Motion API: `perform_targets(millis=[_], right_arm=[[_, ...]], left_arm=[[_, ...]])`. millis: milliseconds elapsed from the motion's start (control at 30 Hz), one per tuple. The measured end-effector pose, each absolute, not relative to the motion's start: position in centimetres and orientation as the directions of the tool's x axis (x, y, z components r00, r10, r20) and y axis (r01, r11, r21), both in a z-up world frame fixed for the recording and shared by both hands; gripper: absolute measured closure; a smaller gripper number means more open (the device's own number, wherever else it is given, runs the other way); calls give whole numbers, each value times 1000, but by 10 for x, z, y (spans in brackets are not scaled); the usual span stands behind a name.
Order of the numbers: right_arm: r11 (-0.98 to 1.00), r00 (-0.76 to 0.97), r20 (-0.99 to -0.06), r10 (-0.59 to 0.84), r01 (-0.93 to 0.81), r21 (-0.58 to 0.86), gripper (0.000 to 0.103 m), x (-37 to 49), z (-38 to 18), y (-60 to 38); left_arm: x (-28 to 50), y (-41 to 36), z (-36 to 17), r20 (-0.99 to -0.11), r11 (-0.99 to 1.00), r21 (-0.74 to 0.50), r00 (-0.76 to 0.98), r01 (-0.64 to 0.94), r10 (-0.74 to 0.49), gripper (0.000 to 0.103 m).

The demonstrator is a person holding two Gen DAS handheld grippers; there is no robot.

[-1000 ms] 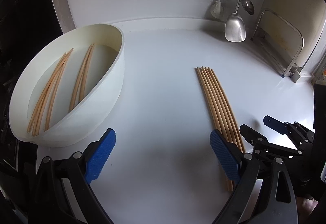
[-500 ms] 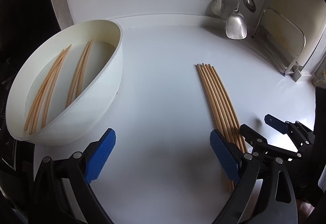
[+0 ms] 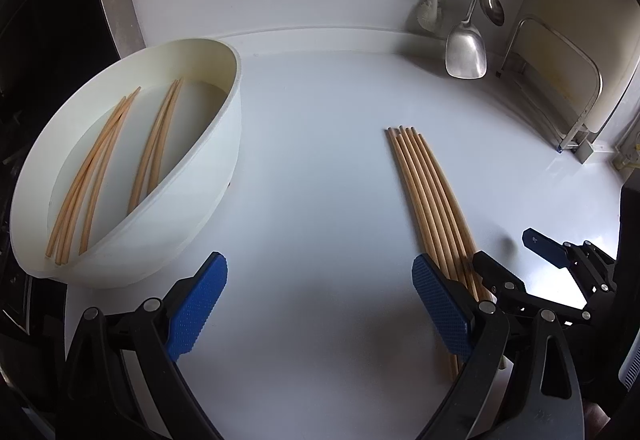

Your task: Organize utensils

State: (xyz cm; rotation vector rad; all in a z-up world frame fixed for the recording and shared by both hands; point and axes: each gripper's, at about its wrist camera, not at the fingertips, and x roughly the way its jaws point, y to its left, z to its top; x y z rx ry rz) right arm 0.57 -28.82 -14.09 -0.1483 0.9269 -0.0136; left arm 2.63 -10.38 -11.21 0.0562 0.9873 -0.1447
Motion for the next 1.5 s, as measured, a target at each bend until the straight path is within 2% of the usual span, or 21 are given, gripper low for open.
perform_targets(millis=[233,367,533,1100,1500], right_arm=[[986,603,-794,-75,-74,-150,41,9,-147,-284],[990,612,-788,-68,-54,-127,51,11,-146,-295],[993,621,-783,-46,-58,-105,56,9,-145,-309],[994,618,-786,-17,-77,-82,56,12,-143,-332],[991,624,-781,-10,-101,-93,56,17,-143,-332]], left_arm=[[28,-113,-117,-842,990,-28,530,142,-100,11],[28,-122,-120,-847,988,-30,521,150,-105,11],[31,-132,-129,-859,988,-37,501,153,-109,11],[41,-137,-152,-881,994,-3,470,113,-56,11],[45,-143,-158,-883,995,13,469,102,-36,6]])
